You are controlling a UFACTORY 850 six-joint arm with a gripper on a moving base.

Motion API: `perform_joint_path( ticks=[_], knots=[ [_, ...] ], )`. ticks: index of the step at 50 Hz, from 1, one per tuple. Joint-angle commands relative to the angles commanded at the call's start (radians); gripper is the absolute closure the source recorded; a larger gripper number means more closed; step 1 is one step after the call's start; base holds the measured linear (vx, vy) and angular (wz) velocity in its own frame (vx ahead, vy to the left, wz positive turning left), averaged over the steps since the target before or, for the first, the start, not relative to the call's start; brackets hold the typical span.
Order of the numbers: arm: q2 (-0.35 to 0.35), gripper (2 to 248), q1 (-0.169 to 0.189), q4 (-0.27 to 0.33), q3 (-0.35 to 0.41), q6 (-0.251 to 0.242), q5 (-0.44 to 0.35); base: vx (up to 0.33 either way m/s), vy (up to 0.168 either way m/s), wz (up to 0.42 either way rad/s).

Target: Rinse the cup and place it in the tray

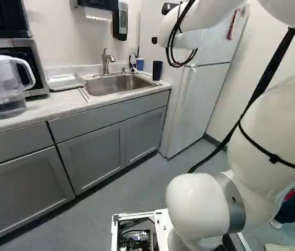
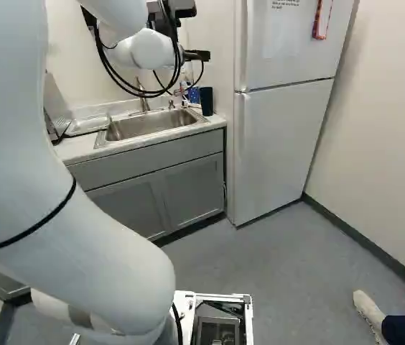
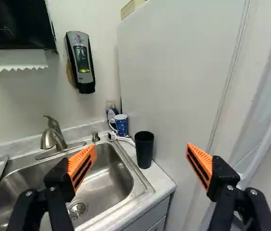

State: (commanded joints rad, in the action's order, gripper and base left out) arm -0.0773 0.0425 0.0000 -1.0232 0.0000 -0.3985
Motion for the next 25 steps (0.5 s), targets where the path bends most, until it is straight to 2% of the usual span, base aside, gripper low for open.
perform_joint_path(
  ticks=[25],
  knots=[
    [0.000, 3, 0.000, 0.000, 0.000, 0.000, 0.000, 0.000, 0.000, 0.000]
  ],
)
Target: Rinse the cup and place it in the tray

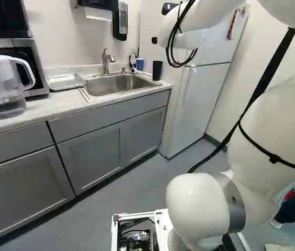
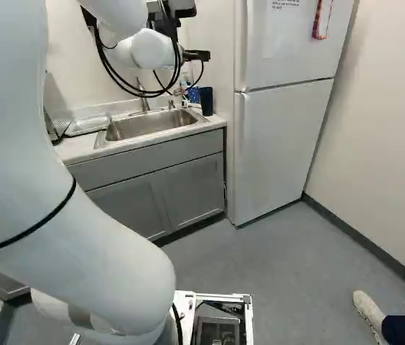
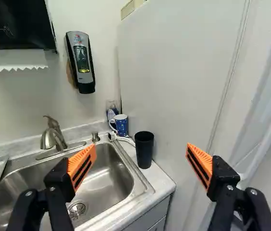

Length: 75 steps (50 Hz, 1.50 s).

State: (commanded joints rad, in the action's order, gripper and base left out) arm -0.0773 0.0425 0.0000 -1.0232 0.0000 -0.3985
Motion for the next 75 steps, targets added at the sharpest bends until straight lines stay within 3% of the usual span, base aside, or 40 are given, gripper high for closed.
perform_joint_path(
  ticks=[44, 75],
  knots=[
    [0.000, 3, 0.000, 0.000, 0.000, 0.000, 0.000, 0.040, -0.006, 0.005],
    [0.000, 3, 0.000, 0.000, 0.000, 0.000, 0.000, 0.089, 0.038, 0.187]
  ],
)
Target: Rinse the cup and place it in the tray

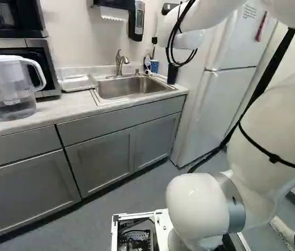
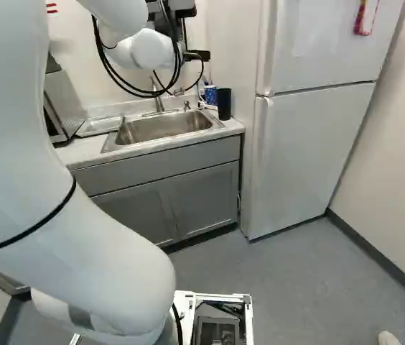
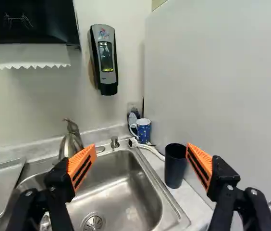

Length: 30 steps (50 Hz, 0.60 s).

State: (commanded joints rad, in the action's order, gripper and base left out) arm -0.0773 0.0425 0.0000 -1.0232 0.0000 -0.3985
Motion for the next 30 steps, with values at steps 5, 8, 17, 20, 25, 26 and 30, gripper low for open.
perform_joint_path(
  ticks=[5, 8, 17, 20, 25, 26, 30],
  knots=[
    [0.000, 3, 0.000, 0.000, 0.000, 0.000, 0.000, 0.082, 0.040, 0.193],
    [0.000, 3, 0.000, 0.000, 0.000, 0.000, 0.000, 0.084, 0.038, 0.191],
    [0.000, 3, 0.000, 0.000, 0.000, 0.000, 0.000, 0.084, 0.040, 0.197],
    [0.000, 3, 0.000, 0.000, 0.000, 0.000, 0.000, 0.083, 0.038, 0.191],
    [0.000, 3, 0.000, 0.000, 0.000, 0.000, 0.000, 0.090, 0.042, 0.216],
    [0.000, 3, 0.000, 0.000, 0.000, 0.000, 0.000, 0.072, 0.030, 0.231],
    [0.000, 3, 0.000, 0.000, 0.000, 0.000, 0.000, 0.088, 0.020, 0.229]
  ],
)
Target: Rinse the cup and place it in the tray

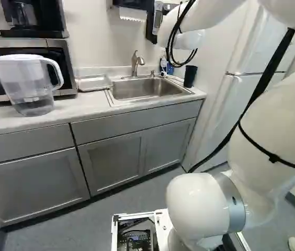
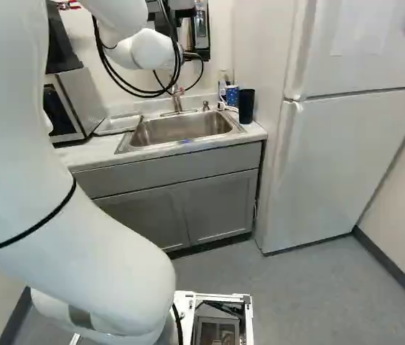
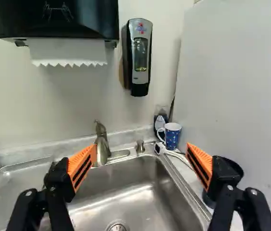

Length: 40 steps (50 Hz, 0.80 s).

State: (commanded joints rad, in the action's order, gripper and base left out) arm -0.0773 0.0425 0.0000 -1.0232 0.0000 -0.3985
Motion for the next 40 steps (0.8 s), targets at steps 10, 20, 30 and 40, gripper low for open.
perform_joint_path(
  ticks=[10, 20, 30, 40],
  knots=[
    [0.000, 3, 0.000, 0.000, 0.000, 0.000, 0.000, 0.073, 0.003, 0.225],
    [0.000, 3, 0.000, 0.000, 0.000, 0.000, 0.000, 0.062, -0.018, 0.199],
    [0.000, 3, 0.000, 0.000, 0.000, 0.000, 0.000, 0.057, -0.027, 0.224],
    [0.000, 3, 0.000, 0.000, 0.000, 0.000, 0.000, 0.047, -0.047, 0.195]
  ],
)
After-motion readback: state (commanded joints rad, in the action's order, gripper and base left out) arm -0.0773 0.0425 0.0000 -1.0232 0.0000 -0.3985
